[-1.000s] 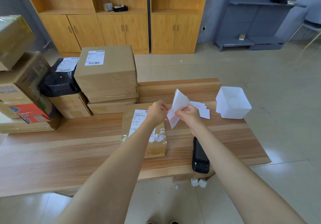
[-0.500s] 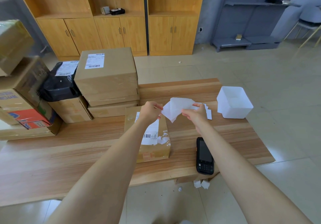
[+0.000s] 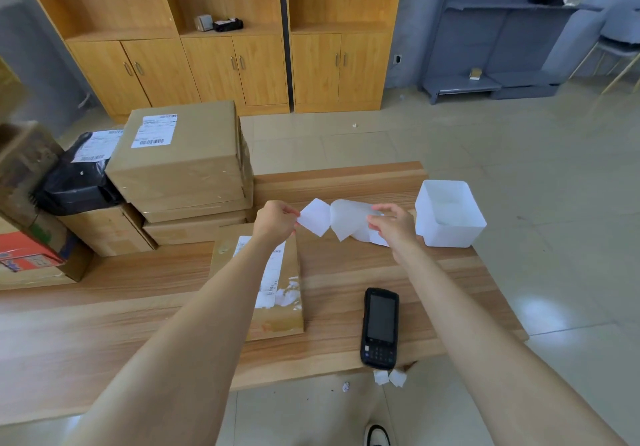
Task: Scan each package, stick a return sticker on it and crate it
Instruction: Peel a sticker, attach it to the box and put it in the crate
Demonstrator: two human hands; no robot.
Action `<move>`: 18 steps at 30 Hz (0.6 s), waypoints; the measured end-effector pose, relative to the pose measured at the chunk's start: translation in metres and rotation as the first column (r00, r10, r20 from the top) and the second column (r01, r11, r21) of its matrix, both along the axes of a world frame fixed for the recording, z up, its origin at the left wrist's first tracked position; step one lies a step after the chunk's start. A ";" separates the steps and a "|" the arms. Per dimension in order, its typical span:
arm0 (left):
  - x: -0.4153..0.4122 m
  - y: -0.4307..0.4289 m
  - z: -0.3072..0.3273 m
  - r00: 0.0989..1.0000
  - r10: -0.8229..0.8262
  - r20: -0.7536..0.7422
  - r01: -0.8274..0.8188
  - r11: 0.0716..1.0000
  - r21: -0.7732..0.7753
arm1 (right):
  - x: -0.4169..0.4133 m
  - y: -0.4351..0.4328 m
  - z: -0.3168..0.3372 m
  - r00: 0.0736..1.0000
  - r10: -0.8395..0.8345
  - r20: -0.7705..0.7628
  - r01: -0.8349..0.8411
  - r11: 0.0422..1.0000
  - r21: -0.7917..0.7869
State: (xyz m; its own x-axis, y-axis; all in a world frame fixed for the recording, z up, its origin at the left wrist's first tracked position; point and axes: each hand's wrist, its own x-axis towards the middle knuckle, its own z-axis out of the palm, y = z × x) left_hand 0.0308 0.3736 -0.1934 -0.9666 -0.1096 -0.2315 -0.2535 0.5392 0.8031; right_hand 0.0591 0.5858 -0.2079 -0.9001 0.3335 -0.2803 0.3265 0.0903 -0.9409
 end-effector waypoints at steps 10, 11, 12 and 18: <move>-0.027 0.052 -0.005 0.990 0.137 -0.020 -0.138 0.988 -0.074 | -0.050 0.076 -0.012 1.000 -0.002 -0.025 0.001 1.000 -0.010; -0.029 0.057 -0.006 0.989 0.148 -0.022 -0.149 0.985 -0.090 | -0.053 0.083 -0.013 1.000 -0.010 -0.027 0.009 1.000 -0.008; -0.032 0.062 -0.007 0.987 0.157 -0.020 -0.159 0.982 -0.100 | -0.055 0.090 -0.014 0.999 -0.019 -0.034 0.019 1.000 -0.008; -0.044 0.108 -0.011 0.989 0.144 0.015 -0.141 0.981 -0.134 | -0.065 0.136 -0.022 0.998 -0.058 -0.020 0.058 0.998 -0.005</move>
